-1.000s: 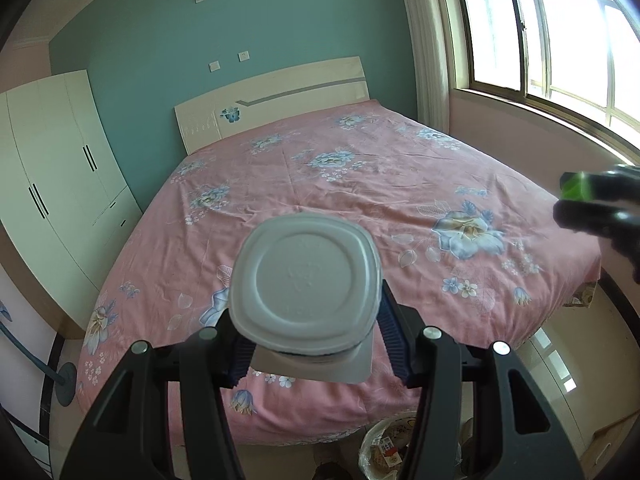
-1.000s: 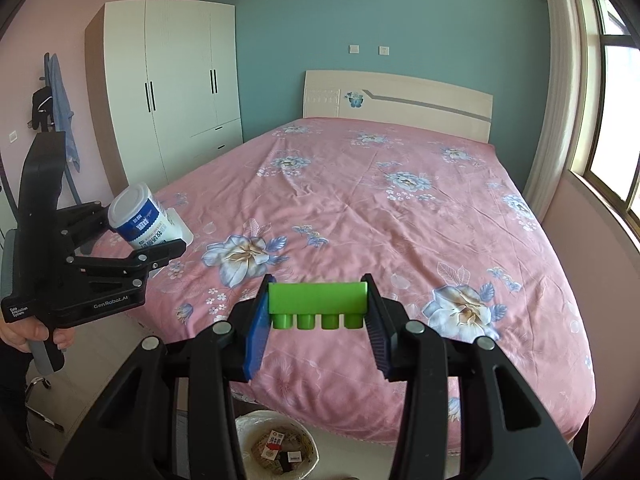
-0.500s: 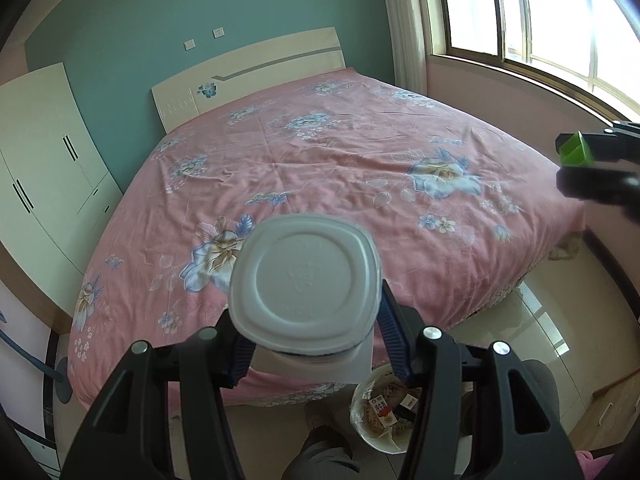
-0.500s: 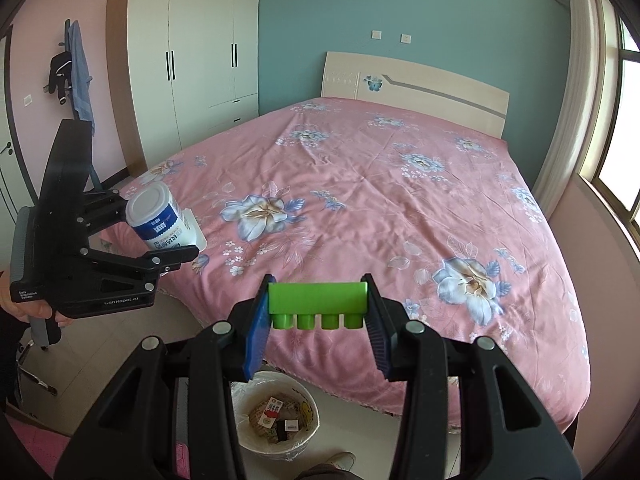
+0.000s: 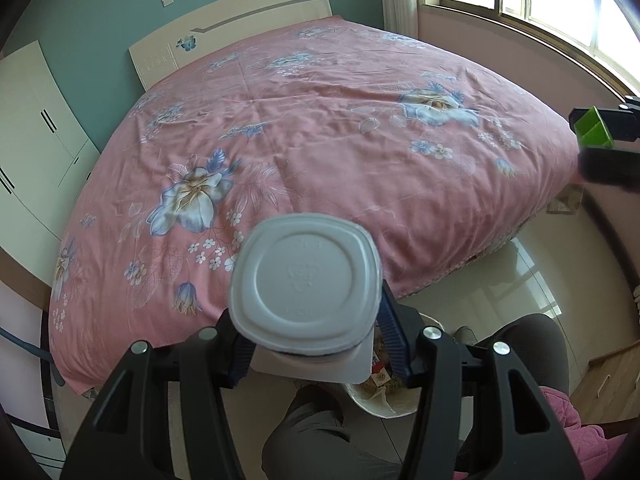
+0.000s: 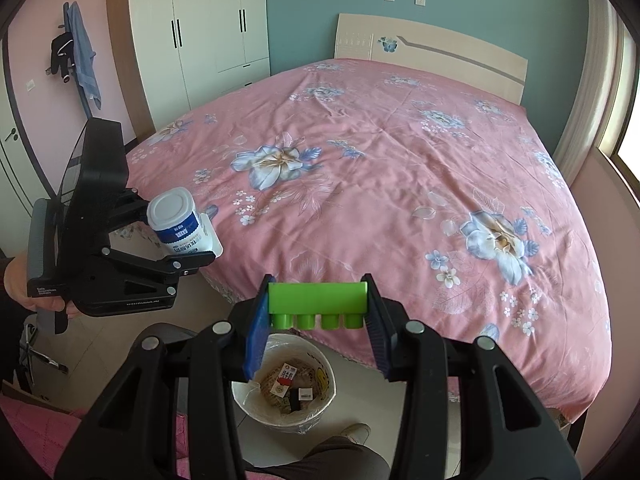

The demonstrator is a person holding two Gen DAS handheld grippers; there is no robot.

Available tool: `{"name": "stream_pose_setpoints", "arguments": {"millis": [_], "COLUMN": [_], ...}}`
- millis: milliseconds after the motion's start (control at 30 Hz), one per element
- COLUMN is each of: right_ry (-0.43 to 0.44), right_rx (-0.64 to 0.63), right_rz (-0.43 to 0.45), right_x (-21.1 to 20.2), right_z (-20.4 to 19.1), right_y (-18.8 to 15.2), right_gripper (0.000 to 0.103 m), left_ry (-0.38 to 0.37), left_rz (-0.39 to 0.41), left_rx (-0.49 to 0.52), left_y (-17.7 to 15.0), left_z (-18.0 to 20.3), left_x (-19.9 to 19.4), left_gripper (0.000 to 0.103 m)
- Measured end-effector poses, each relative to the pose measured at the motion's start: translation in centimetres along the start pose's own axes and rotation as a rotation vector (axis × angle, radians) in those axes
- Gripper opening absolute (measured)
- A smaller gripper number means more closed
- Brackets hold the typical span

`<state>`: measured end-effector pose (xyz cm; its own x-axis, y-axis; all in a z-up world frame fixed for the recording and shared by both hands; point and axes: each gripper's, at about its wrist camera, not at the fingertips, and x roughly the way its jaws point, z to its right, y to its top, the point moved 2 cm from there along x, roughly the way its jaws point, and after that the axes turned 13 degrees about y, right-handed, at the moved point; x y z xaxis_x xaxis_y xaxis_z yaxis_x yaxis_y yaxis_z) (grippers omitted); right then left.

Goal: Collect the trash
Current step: 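Carry the white jar and green brick in both tools down over the bin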

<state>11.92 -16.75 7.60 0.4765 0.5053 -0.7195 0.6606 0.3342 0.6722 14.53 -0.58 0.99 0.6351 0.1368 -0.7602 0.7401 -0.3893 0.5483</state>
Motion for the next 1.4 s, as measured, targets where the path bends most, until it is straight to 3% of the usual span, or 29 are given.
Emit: {"name": "stream_pose_setpoints", "arguments": {"millis": [333, 900, 1400], "right_ry": [0.039, 0.092, 0.108], "right_rx": [0.054, 0.143, 0.144], "right_rz": [-0.074, -0.244, -0.417], "right_x": [3.5, 11.8, 19.2], "right_z": [1.2, 3.2, 3.8], "right_y": [-3.3, -9.1, -15.1], "right_gripper": [0.044, 0.044, 0.044], "left_ry": [-0.076, -0.139, -0.209], "left_rz": [-0.101, -0.234, -0.422], "left_rx": [0.031, 0.081, 0.102], "left_y": [-2.9, -6.4, -11.0], "left_z": [3.0, 7.7, 11.5], "left_x": [3.6, 9.2, 16.9], "left_gripper": [0.056, 0.056, 0.056]}}
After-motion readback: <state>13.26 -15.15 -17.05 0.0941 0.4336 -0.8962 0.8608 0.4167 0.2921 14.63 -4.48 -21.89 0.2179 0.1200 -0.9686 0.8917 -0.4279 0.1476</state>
